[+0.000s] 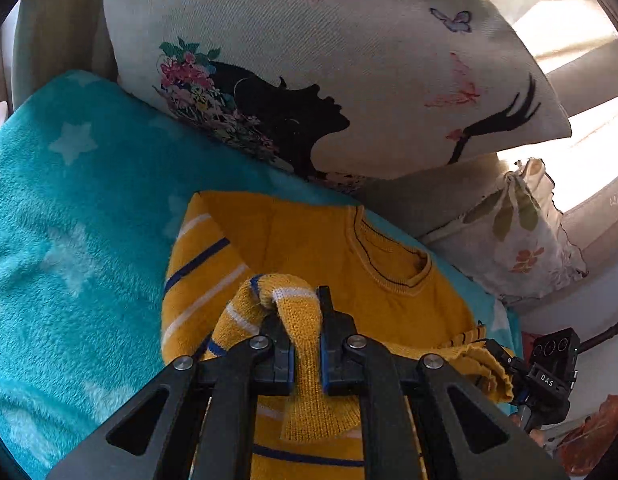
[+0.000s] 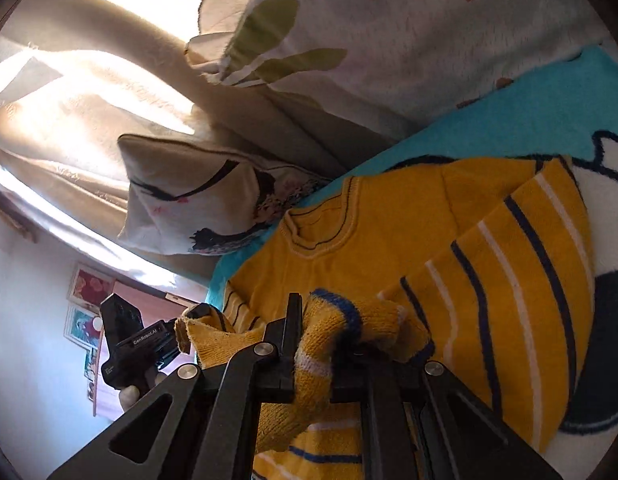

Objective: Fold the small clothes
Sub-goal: 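Fold the held hem up toward the collar with both grippers and release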

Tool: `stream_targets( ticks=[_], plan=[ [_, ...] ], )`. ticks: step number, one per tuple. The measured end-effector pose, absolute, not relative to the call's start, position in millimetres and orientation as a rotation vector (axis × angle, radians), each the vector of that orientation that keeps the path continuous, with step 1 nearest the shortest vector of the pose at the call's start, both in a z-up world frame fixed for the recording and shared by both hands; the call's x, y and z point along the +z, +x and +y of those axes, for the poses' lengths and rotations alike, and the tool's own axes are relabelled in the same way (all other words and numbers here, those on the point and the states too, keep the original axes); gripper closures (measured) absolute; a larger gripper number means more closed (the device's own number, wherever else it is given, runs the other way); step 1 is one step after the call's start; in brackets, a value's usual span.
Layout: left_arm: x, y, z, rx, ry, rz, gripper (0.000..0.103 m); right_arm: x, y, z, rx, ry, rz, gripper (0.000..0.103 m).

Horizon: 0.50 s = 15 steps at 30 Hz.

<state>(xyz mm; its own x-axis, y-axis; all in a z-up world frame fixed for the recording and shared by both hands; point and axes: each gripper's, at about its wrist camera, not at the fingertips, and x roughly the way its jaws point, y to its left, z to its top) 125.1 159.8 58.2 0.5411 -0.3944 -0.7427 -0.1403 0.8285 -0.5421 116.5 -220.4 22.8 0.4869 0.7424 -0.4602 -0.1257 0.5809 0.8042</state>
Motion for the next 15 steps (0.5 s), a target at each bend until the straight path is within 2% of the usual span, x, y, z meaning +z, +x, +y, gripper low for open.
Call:
stream_targets(
  ticks=[5, 7, 9, 10, 11, 15],
  plan=[
    [36.1, 151.0, 175.0, -0.196, -0.747, 1.026, 0.094, -2.6, 151.1, -233.8, 0.547, 0.906, 0.946, 0.088],
    [29.4, 156.8, 180.4, -0.228, -0.811, 1.025, 0.091, -10.8, 160.3, -238.5, 0.519, 0.951, 0.951, 0.077],
    [25.5, 158.1, 186.8, -0.287, -0.894, 1.003, 0.081, -14.4, 166.4, -245.0, 0.500, 0.999, 0.920, 0.048],
    [23.8, 158.3, 191.4, -0.310, -0.935, 0.990, 0.073, -16.1, 168.6, -249.6, 0.502, 1.039, 0.896, 0.044],
    [22.9, 157.6, 194.4, -0.326, -0.965, 0.979, 0.069, -17.8, 170.6, -255.1, 0.508, 1.084, 0.868, 0.042],
    [28.1, 157.1, 199.9, -0.323, -0.968, 0.963, 0.066, -18.4, 175.9, -267.6, 0.476, 1.113, 0.825, 0.041]
  ],
)
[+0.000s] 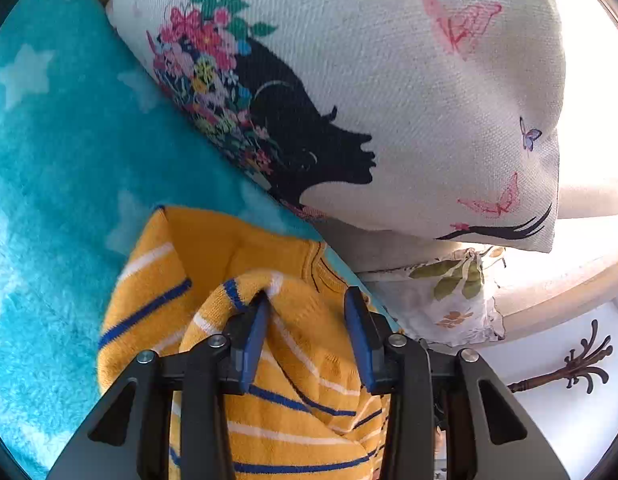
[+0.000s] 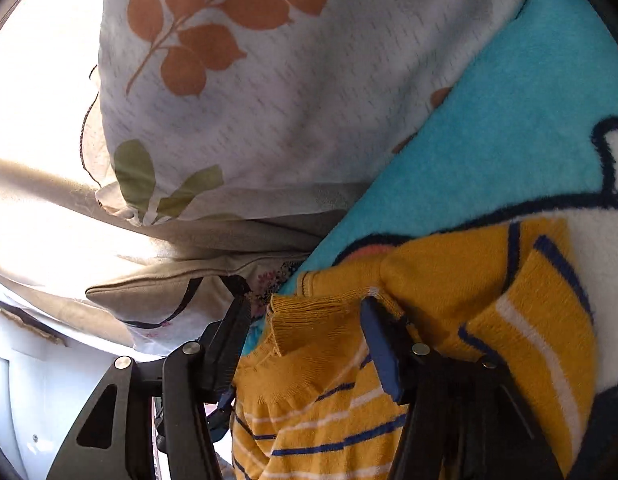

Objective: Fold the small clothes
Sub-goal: 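Fold the held hem up toward the collar with both grippers and release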

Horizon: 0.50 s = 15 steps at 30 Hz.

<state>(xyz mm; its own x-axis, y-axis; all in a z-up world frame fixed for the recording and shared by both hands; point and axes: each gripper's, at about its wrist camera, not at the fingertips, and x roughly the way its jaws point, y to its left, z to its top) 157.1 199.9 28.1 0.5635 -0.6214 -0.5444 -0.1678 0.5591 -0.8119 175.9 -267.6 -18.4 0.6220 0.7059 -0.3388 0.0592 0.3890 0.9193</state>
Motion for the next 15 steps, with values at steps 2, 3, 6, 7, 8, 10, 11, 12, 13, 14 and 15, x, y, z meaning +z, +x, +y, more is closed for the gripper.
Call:
stream_targets(
  ticks=[2, 3, 6, 7, 8, 10, 11, 12, 13, 14, 15],
  plan=[
    [36.5, 155.5, 201.9, -0.297, -0.934, 0.946, 0.058, -13.8, 174.8, -269.7, 0.455, 1.075, 0.816, 0.040],
    [41.3, 154.2, 203.2, -0.272, -0.917, 0.931, 0.055, -10.1, 173.1, -270.2, 0.450, 1.046, 0.809, 0.038],
    [53.6, 147.0, 212.1, -0.231, -0.895, 0.901, 0.048, 0.8, 165.3, -272.5, 0.428, 0.960, 0.788, 0.033],
    [56.4, 144.2, 214.9, -0.220, -0.886, 0.900, 0.048, 3.8, 161.9, -273.2, 0.424, 0.942, 0.786, 0.032],
    [59.9, 139.3, 216.7, -0.208, -0.867, 0.898, 0.047, 5.8, 156.8, -276.4, 0.424, 0.924, 0.788, 0.032],
    [65.9, 127.7, 219.1, -0.189, -0.808, 0.903, 0.046, 11.1, 145.7, -277.5, 0.420, 0.878, 0.792, 0.031],
    [67.2, 121.3, 219.3, -0.179, -0.778, 0.914, 0.046, 13.3, 138.4, -279.1, 0.420, 0.845, 0.791, 0.030],
    [68.0, 114.2, 219.5, -0.174, -0.753, 0.925, 0.045, 15.3, 129.8, -281.5, 0.418, 0.811, 0.788, 0.030],
    [68.1, 103.6, 225.7, -0.179, -0.734, 0.933, 0.045, 17.4, 119.6, -285.0, 0.411, 0.774, 0.785, 0.029],
    [67.2, 93.7, 227.1, -0.185, -0.713, 0.943, 0.044, 18.4, 109.3, -287.5, 0.399, 0.738, 0.784, 0.028],
    [65.0, 83.1, 230.0, -0.190, -0.693, 0.954, 0.043, 18.7, 98.3, -290.7, 0.387, 0.707, 0.784, 0.028]
  ],
)
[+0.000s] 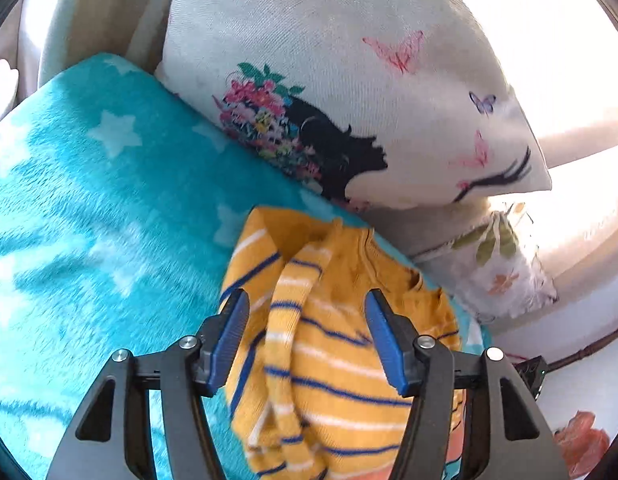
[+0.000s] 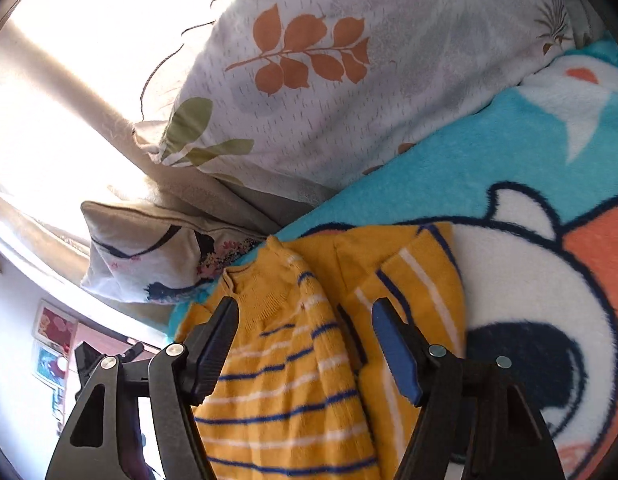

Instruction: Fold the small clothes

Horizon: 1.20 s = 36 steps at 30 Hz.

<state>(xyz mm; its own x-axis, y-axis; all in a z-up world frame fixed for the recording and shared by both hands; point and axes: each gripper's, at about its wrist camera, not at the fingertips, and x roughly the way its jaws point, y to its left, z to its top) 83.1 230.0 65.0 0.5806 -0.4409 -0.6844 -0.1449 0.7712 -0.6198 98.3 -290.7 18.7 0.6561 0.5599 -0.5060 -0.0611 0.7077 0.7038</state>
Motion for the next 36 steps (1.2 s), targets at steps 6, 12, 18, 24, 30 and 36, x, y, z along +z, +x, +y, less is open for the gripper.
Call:
stream_targets(
  ticks=[6, 12, 18, 24, 30, 36],
  plan=[
    [45.6, 26.4, 223.7, -0.254, -0.628, 0.989, 0.043, 9.9, 35.9, -307.0, 0.385, 0.677, 0.796, 0.024],
    [24.7, -3.7, 189.7, -0.302, -0.470, 1.026, 0.043, -6.0, -3.8, -306.2, 0.372, 0.682, 0.821, 0.024],
    [22.5, 8.5, 186.9, -0.275, -0.446, 1.072, 0.097, -13.4, 1.3, -274.1, 0.427, 0.591, 0.890, 0.092],
    [62.1, 0.6, 219.0, -0.126, -0.353, 1.025, 0.098, 7.9, -1.7, -288.8, 0.398, 0.536, 0.866, 0.093],
    [30.9, 1.8, 228.3, -0.093, -0.413, 1.089, 0.095, -12.7, 2.0, -288.2, 0.322, 0.545, 0.937, 0.079],
    [44.4, -17.7, 238.3, -0.041, -0.382, 0.989, 0.069, 31.2, -14.8, -293.5, 0.219, 0.430, 0.819, 0.055]
  ],
)
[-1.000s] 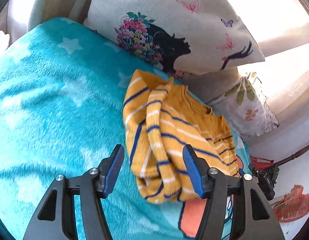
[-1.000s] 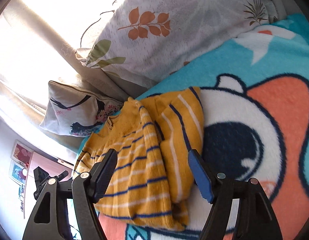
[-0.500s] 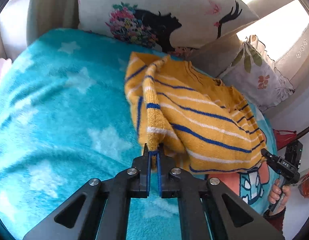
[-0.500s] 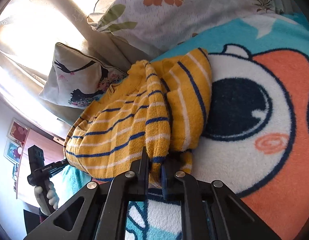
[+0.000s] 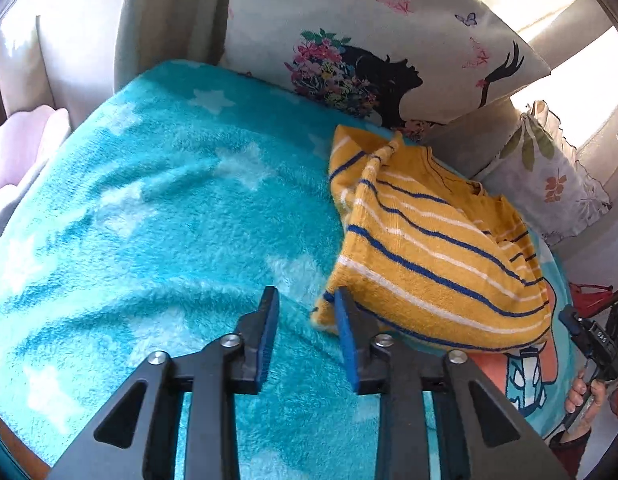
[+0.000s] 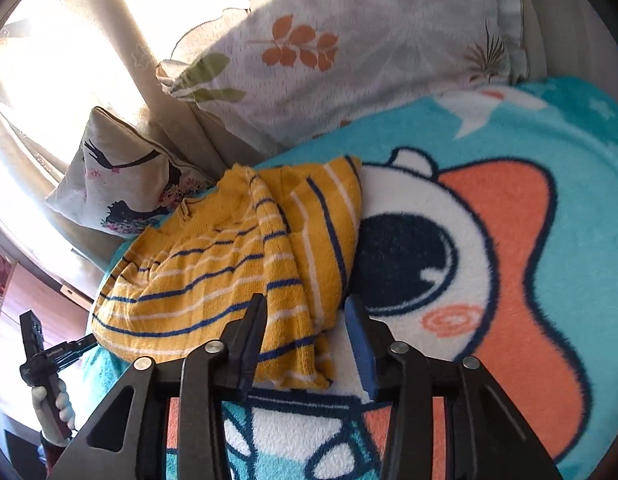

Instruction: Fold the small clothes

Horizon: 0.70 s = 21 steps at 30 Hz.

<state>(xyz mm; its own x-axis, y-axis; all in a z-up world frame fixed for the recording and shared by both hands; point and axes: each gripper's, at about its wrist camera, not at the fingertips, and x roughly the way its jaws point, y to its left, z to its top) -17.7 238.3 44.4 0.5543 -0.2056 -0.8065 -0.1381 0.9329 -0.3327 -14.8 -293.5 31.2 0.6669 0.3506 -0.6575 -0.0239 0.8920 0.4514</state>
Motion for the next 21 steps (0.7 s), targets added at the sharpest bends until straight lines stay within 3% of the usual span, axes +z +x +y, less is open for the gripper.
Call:
stream_targets(
  ticks=[2, 5, 21],
  plan=[
    [46.4, -21.0, 243.2, -0.030, -0.405, 0.966, 0.058, 44.8, -17.6, -289.9, 0.221, 0.417, 0.782, 0.053],
    [41.3, -17.5, 245.3, -0.069, -0.476, 0.958, 0.051, 56.4, -13.0, -266.1, 0.290, 0.405, 0.770, 0.050],
    [5.8, 12.4, 224.8, -0.116, -0.625, 0.942, 0.041, 56.6, 105.8, 18.1, 0.798, 0.153, 1.050, 0.043]
  ],
)
